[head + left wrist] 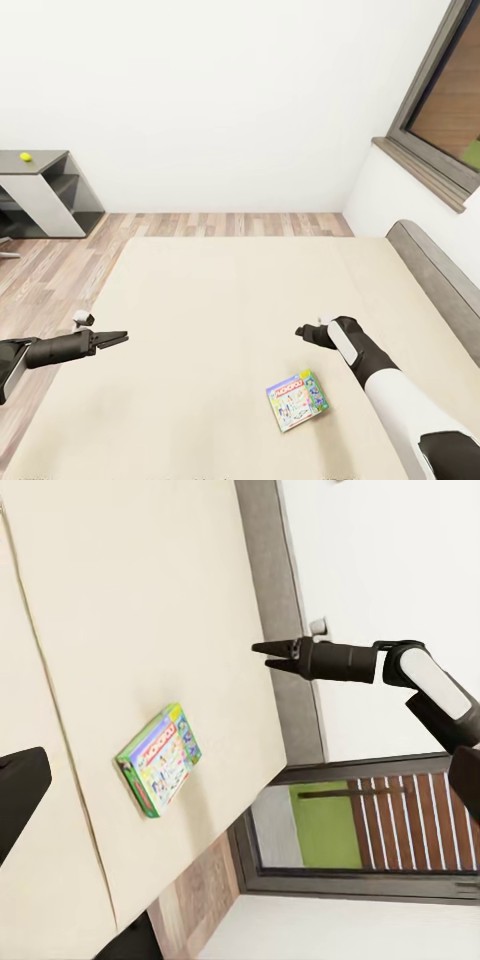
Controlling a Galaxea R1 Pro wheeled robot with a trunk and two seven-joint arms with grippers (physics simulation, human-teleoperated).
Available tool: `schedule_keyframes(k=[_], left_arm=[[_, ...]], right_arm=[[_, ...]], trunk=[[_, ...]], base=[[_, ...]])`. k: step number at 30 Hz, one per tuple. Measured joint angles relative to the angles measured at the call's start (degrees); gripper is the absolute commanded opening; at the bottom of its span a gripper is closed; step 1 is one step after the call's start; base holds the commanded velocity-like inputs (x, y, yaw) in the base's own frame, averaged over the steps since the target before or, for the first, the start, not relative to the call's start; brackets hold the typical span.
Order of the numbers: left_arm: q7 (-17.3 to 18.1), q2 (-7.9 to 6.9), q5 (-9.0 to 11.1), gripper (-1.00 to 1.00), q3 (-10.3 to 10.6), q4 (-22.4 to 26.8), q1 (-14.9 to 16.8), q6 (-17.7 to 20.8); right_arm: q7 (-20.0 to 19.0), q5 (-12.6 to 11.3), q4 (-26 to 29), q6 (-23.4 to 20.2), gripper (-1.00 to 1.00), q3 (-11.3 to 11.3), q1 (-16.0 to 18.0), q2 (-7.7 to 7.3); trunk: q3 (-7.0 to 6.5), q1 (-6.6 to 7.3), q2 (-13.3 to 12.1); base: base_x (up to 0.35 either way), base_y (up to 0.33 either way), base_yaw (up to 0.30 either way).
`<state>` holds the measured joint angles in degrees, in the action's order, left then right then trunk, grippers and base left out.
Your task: Put all the toys in the child's room - the three board games (two on the bed and one on the table), the two jigsaw puzzles on the table, and the tennis ball on the table - inside the toy box on the table in the child's room.
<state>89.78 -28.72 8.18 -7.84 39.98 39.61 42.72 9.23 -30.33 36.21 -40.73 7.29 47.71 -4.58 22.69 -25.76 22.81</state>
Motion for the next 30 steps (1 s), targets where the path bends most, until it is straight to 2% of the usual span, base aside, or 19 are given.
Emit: schedule_keyframes(k=[10, 30], left_arm=[[0.0, -0.07, 0.0, 1.0, 0.0, 0.0, 0.0, 0.0], [0.0, -0.23, -0.1, 1.0, 0.0, 0.0, 0.0, 0.0]], right_arm=[[0.0, 0.0, -0.1, 0.2, 1.0, 0.1, 0.0, 0.27], [0.0, 0.1, -0.1, 0.0, 1.0, -0.1, 0.0, -0.16]], trunk=[[0.94, 0.0, 0.0], [2.83, 0.0, 0.0]], base=[[0.0, 0.0, 0.0], [0.0, 0.0, 0.0]])
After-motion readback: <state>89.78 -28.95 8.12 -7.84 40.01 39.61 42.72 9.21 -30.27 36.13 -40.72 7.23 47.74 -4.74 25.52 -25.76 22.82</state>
